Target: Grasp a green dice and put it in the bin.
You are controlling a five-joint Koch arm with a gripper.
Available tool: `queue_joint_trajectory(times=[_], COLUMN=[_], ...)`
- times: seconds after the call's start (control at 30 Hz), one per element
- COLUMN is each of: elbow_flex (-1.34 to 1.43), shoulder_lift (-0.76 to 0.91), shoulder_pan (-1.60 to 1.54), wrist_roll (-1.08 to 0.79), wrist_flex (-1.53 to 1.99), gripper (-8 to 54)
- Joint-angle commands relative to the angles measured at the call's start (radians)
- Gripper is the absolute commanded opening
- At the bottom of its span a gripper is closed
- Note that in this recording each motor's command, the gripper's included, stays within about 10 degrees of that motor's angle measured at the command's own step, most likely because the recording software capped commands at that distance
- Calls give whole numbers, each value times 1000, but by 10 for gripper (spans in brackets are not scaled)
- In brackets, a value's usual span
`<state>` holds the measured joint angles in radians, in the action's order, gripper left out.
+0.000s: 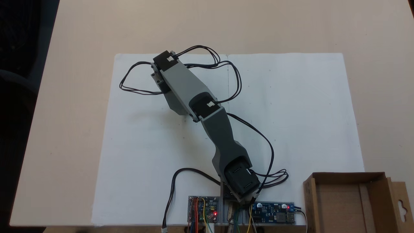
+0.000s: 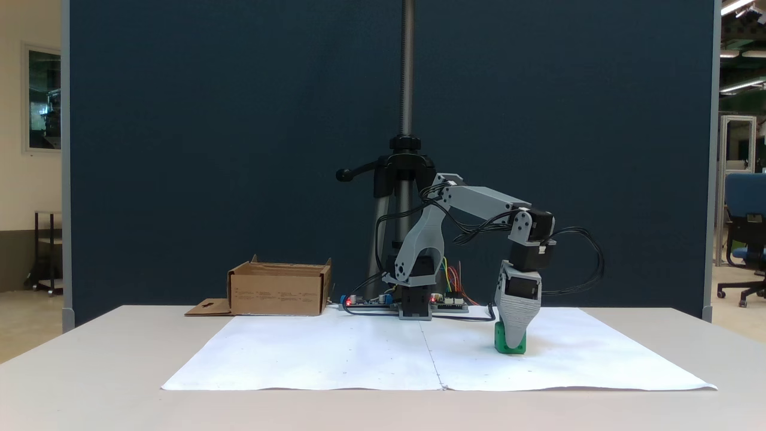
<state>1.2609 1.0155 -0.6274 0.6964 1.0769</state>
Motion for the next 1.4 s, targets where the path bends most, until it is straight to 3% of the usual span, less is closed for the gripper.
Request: queue_joint_trajectory(times=[0.0, 0.17, 0.33, 1.37], elbow_flex=[-18, -18, -18, -15], shoulder_lift=[20, 17, 15, -28], shoulder_pan=[-14, -14, -14, 18], wrist_roll=[-51, -51, -52, -57], wrist_flex=[-21, -37, -41, -55], gripper=[340, 339, 286, 286])
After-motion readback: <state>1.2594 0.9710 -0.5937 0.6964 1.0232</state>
